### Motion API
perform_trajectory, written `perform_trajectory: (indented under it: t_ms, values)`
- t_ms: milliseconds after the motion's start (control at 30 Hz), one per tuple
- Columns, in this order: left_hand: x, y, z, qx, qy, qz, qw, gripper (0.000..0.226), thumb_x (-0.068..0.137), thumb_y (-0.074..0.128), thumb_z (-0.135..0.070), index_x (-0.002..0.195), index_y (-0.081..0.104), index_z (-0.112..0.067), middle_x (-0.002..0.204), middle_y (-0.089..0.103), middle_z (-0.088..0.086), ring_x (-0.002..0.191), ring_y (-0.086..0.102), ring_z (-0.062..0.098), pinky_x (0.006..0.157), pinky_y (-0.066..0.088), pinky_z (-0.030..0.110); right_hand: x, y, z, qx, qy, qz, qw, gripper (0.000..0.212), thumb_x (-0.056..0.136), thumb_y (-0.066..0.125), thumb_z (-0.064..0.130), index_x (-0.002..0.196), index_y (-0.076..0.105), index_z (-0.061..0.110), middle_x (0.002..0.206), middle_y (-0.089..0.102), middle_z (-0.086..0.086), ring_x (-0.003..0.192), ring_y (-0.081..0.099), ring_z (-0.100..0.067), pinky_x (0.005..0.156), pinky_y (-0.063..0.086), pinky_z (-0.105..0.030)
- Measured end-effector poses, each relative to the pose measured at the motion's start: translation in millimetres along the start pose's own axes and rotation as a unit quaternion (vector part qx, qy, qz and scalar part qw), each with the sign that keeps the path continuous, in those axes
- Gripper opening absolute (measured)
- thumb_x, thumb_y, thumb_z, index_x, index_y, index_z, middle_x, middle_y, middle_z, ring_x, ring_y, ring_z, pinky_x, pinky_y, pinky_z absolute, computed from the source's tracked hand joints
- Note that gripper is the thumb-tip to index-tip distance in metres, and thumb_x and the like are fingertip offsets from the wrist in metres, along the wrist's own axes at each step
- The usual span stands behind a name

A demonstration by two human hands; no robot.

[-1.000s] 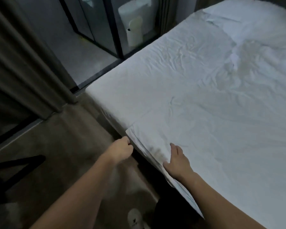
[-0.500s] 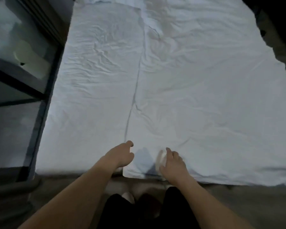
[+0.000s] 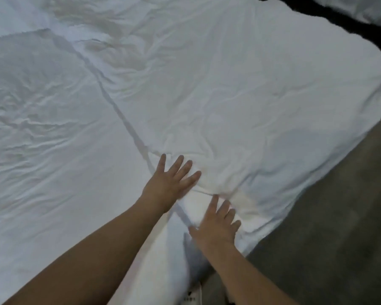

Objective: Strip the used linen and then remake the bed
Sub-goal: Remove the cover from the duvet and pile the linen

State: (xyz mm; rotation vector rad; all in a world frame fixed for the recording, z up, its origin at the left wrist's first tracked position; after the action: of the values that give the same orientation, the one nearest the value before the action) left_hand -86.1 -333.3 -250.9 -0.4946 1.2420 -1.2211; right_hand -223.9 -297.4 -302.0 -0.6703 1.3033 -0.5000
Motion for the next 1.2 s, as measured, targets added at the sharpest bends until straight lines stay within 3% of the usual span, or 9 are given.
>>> perform_trajectory:
  t_ms: [100,200,433,600,800,900,967,1033,1200]
  values:
    - [42,42,-4,0.015,0.011,-0.032,0.999,0.081,0.098,0.052,-0.021,0.155,-0.006,-0.024,0.162,-0.003,0.017,0.147,0.004,0.044,0.112,0.009,0.069,37,2,-1,-0.003,0.023,-0.094,0.995,0.112,0.078,0.05,0.077,0.151,0.001,0.008,0.156,0.011,-0.021,0.14,0.021,-0.044,0.11,0.028,-0.056]
    - [66,66,-17,-0.025,-0.014,-0.121,0.992,0.055,0.093,0.048,-0.016,0.146,0.036,-0.01,0.143,0.045,0.028,0.125,0.047,0.053,0.103,0.04,0.061,54,-6,1,0.005,-0.041,-0.265,0.963,0.096,0.057,0.072,0.071,0.124,0.052,0.007,0.117,0.054,-0.02,0.101,0.055,-0.036,0.085,0.044,-0.051]
    - [52,94,-5,-0.174,-0.066,-0.361,0.914,0.048,0.086,0.061,-0.005,0.134,0.058,-0.007,0.142,0.053,0.014,0.13,0.049,0.037,0.11,0.035,0.049,60,15,-4,0.043,-0.119,-0.458,0.88,0.063,0.057,0.074,0.059,0.096,0.047,0.018,0.083,0.052,-0.007,0.077,0.045,-0.026,0.073,0.032,-0.04]
    - [67,107,-4,-0.193,-0.028,-0.389,0.901,0.061,0.077,0.067,-0.005,0.137,0.054,-0.01,0.146,0.048,0.012,0.135,0.044,0.035,0.112,0.033,0.05,74,26,3,0.05,-0.133,-0.476,0.868,0.056,0.065,0.057,0.061,0.097,0.046,0.017,0.082,0.052,-0.007,0.079,0.039,-0.025,0.072,0.028,-0.038]
    - [68,108,-4,-0.185,-0.003,-0.421,0.888,0.046,0.087,0.051,-0.008,0.132,0.059,-0.008,0.139,0.055,0.013,0.128,0.051,0.035,0.107,0.038,0.049,70,24,2,0.038,-0.12,-0.504,0.854,0.055,0.067,0.056,0.06,0.096,0.049,0.014,0.084,0.052,-0.01,0.08,0.042,-0.026,0.075,0.029,-0.039]
    - [68,91,-4,-0.163,-0.001,-0.365,0.917,0.031,0.071,0.069,-0.008,0.102,0.07,-0.008,0.102,0.07,0.013,0.089,0.065,0.034,0.075,0.052,0.04,78,11,4,0.028,-0.085,-0.369,0.925,0.057,0.074,0.045,0.062,0.095,0.058,0.012,0.089,0.059,-0.012,0.085,0.057,-0.031,0.081,0.038,-0.043]
    - [52,49,5,-0.176,0.004,-0.251,0.952,0.02,0.065,0.073,-0.009,0.083,0.065,-0.01,0.079,0.065,0.011,0.07,0.062,0.032,0.055,0.043,0.034,60,-19,0,0.113,-0.049,-0.248,0.961,0.054,0.074,0.047,0.054,0.108,0.062,0.015,0.105,0.065,-0.01,0.1,0.062,-0.032,0.088,0.045,-0.042]
    - [10,-11,31,-0.165,-0.019,-0.203,0.965,0.013,0.078,0.06,-0.011,0.09,0.063,-0.011,0.087,0.065,0.01,0.08,0.062,0.034,0.059,0.036,0.034,5,-67,11,0.226,-0.053,-0.175,0.957,0.046,0.067,0.054,0.041,0.104,0.065,0.017,0.104,0.068,-0.006,0.099,0.063,-0.028,0.083,0.048,-0.037]
    - [-142,-171,150,-0.182,-0.107,-0.274,0.938,0.015,0.081,0.057,-0.019,0.094,0.065,-0.018,0.095,0.068,0.007,0.09,0.064,0.032,0.065,0.036,0.03,-181,-200,97,0.294,-0.111,-0.23,0.921,0.02,0.068,0.066,0.02,0.087,0.064,0.014,0.077,0.064,-0.001,0.072,0.061,-0.02,0.061,0.043,-0.029]
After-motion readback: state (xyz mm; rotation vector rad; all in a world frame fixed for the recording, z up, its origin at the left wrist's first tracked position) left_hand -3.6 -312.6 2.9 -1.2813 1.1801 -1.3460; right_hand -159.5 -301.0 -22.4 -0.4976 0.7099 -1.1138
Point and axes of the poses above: each hand's wrist, its own x-axis towards the middle knuckle, its own y-axis out of the palm, z = x × y, the point moved 10 cm from there along x, towards the middle knuckle
